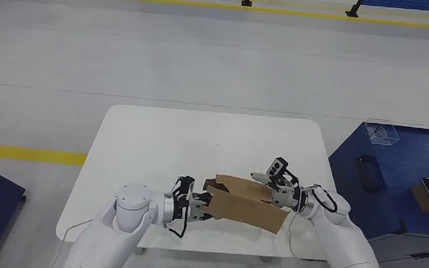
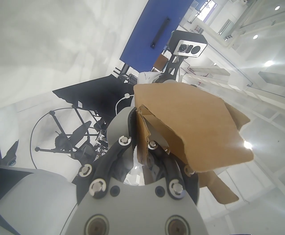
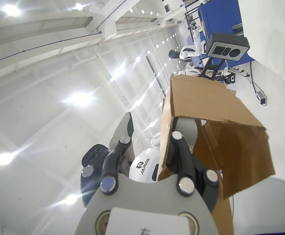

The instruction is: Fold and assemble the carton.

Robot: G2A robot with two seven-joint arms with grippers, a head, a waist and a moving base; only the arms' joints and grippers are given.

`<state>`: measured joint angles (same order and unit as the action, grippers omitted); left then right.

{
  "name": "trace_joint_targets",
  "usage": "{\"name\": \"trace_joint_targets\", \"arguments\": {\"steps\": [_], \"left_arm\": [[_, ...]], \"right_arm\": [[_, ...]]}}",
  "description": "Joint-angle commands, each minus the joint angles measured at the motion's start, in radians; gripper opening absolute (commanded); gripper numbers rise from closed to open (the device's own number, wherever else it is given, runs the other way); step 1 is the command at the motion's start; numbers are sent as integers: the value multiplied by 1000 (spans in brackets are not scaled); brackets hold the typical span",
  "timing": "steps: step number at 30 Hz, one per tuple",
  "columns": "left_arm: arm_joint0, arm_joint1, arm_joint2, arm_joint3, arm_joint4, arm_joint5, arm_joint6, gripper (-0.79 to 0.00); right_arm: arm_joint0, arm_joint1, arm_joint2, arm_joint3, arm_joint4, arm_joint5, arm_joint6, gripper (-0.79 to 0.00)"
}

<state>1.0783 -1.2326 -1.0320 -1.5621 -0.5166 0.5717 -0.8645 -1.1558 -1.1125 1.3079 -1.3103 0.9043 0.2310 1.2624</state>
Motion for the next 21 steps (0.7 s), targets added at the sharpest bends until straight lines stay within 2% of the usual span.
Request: {"name": "trace_joint_targets", "arguments": {"steps": [1,5,6,7,8,21], "left_arm": [[-2,1,2,1,0,2,2,-785],[-8,3,2,3,-7,9,5,-785],[-9,3,1,3,-9,10,7,-748],[-10,4,-1,4,-14,11,7,-428],[-11,5,-3,4,-15,10,10,0],[-13,10,-29,10,-21,-11,27,0]], "right_arm": [[2,1,-2,2,-9,3,0,-785],[3,4,-4,2,-26,1,1,-785],[5,4,-2,3,-26,-1,0,-785],[7,5,1,3,-23,-6,-2,-785],[8,4,2,5,-18,-7,-4,-785],[12,4,5,8,-11,-6,-13,-785]]}}
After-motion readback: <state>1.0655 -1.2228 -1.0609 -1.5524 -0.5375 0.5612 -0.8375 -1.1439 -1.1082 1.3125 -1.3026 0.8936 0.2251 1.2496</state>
